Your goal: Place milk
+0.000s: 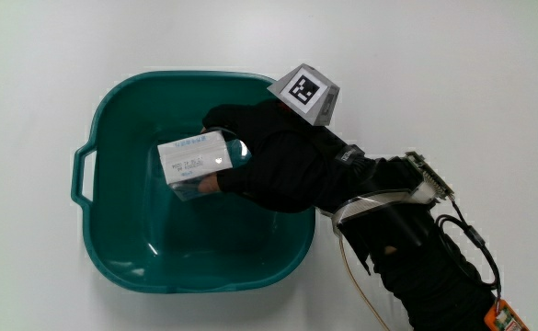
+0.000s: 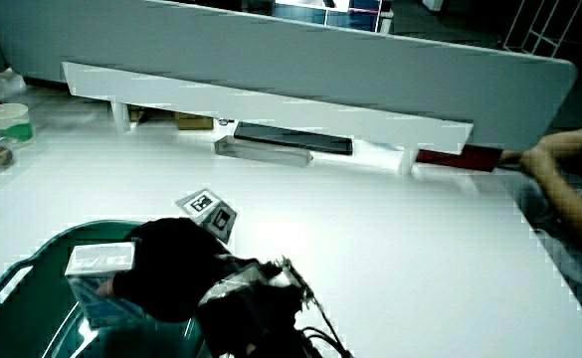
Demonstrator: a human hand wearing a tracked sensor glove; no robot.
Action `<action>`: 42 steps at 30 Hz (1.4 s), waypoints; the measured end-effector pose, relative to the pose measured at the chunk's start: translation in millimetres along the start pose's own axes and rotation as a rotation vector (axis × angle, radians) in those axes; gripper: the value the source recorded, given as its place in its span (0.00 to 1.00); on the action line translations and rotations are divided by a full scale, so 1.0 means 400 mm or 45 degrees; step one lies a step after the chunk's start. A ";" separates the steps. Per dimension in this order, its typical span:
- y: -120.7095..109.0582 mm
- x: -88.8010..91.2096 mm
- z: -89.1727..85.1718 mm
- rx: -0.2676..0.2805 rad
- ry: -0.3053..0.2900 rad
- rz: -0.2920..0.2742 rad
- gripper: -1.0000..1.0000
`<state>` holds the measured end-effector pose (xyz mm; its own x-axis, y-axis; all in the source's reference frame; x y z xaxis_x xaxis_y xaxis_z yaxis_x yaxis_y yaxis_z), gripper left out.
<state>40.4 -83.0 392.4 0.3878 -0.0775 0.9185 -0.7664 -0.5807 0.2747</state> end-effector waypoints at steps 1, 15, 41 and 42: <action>0.001 0.003 -0.002 -0.001 0.020 -0.011 0.50; 0.012 -0.002 -0.017 0.039 -0.090 -0.069 0.50; -0.077 -0.082 -0.015 -0.074 -0.417 -0.185 0.00; -0.088 -0.090 -0.014 -0.083 -0.416 -0.207 0.00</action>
<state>50.6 -55.3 351.4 0.6422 -0.2496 0.7247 -0.7083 -0.5547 0.4367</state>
